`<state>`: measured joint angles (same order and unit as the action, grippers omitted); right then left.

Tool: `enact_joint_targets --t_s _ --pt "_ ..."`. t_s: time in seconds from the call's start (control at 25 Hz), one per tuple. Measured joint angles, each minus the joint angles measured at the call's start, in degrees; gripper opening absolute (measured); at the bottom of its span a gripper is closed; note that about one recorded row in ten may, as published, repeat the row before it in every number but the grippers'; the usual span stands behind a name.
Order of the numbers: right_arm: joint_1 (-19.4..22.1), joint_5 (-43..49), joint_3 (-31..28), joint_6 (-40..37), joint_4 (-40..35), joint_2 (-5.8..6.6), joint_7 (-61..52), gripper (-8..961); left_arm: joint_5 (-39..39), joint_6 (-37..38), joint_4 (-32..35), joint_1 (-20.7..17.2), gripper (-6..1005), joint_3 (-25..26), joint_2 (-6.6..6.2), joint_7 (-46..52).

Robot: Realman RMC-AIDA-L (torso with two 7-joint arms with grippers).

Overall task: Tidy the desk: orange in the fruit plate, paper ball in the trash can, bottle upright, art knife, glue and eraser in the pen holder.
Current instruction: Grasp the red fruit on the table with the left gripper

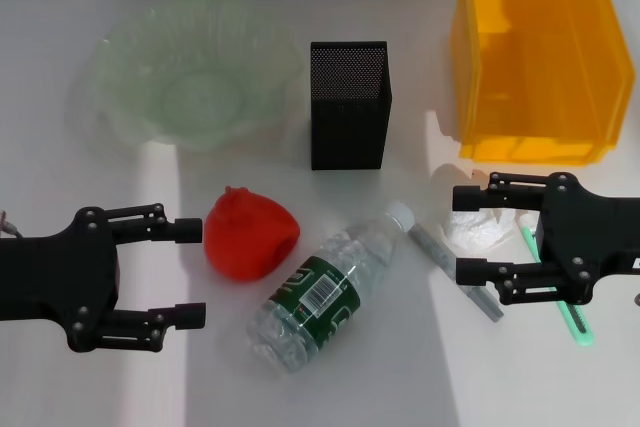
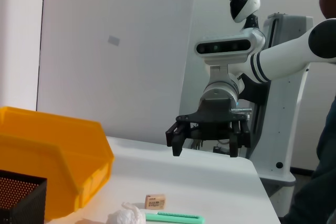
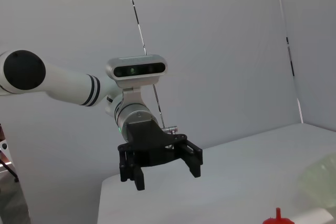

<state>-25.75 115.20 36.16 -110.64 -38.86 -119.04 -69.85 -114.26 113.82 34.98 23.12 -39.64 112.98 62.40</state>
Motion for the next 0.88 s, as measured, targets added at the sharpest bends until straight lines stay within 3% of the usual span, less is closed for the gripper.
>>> enact_joint_targets --t_s 0.88 --pt "1.02 -1.91 -0.25 0.46 -0.16 -0.1 3.88 765 0.18 -0.42 0.0 1.08 799 0.74 0.42 0.45"
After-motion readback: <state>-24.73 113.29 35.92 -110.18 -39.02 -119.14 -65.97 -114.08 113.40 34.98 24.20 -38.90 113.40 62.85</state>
